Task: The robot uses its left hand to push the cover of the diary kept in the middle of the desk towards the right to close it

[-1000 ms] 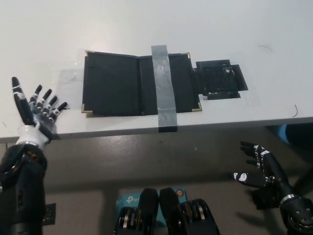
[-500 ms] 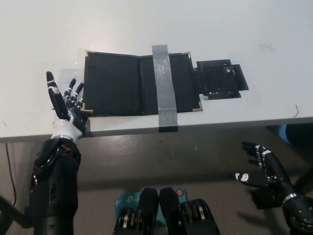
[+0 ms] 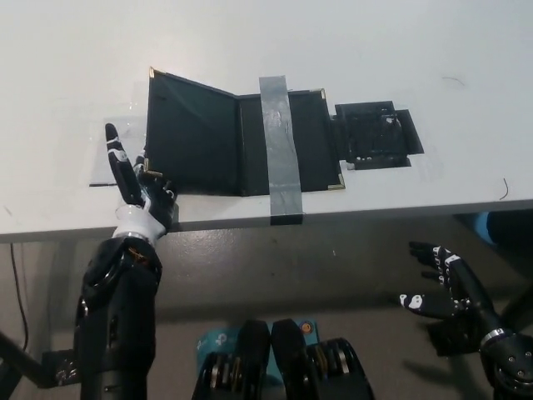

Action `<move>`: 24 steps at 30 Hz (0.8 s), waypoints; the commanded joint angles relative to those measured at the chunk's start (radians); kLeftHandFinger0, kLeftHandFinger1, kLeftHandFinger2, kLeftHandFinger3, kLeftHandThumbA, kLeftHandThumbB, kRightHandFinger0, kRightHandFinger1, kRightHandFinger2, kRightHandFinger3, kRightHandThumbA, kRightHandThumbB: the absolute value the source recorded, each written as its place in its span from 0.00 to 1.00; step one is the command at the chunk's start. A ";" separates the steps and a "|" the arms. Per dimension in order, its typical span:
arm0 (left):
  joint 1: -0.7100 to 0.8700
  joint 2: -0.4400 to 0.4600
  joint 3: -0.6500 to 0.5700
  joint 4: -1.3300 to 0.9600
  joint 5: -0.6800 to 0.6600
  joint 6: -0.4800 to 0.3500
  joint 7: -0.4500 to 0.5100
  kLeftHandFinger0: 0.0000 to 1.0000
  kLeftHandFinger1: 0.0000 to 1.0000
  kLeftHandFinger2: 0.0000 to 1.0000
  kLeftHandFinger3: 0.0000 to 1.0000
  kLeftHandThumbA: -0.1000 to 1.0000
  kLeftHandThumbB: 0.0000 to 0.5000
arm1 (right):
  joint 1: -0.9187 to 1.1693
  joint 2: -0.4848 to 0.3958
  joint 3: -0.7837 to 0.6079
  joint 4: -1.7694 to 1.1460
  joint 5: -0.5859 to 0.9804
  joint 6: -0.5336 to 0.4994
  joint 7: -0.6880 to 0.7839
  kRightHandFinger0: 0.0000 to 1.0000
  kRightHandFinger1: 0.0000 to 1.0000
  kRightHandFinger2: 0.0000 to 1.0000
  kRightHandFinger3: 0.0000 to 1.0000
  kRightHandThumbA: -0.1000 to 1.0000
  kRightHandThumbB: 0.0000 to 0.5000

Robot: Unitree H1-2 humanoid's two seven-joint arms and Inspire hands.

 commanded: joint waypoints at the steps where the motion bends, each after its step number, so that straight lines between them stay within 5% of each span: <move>1: -0.058 -0.054 -0.032 -0.044 -0.043 0.033 -0.046 1.00 1.00 1.00 1.00 1.00 0.57 | -0.022 -0.011 -0.007 -0.032 0.004 0.001 0.008 0.85 0.91 0.85 0.83 1.00 0.97; 10: -0.130 -0.075 -0.129 -0.133 0.008 0.081 -0.030 1.00 1.00 1.00 1.00 1.00 0.55 | -0.023 -0.010 -0.001 -0.032 -0.003 0.009 0.008 0.86 0.91 0.85 0.84 1.00 0.99; 20: -0.192 -0.020 -0.378 -0.080 0.187 0.060 -0.058 1.00 1.00 1.00 1.00 1.00 0.58 | -0.016 -0.003 0.000 -0.030 0.004 0.012 0.013 0.84 0.91 0.84 0.83 1.00 1.00; 23: -0.192 0.034 -0.500 -0.043 0.290 0.025 -0.099 1.00 1.00 1.00 1.00 1.00 0.53 | -0.017 -0.001 0.003 -0.026 0.005 0.003 0.016 0.84 0.91 0.84 0.82 1.00 1.00; 24: -0.192 0.056 -0.546 -0.032 0.328 0.004 -0.111 1.00 1.00 1.00 1.00 1.00 0.43 | -0.016 -0.001 0.003 -0.029 0.008 0.000 0.021 0.85 0.91 0.84 0.82 1.00 0.99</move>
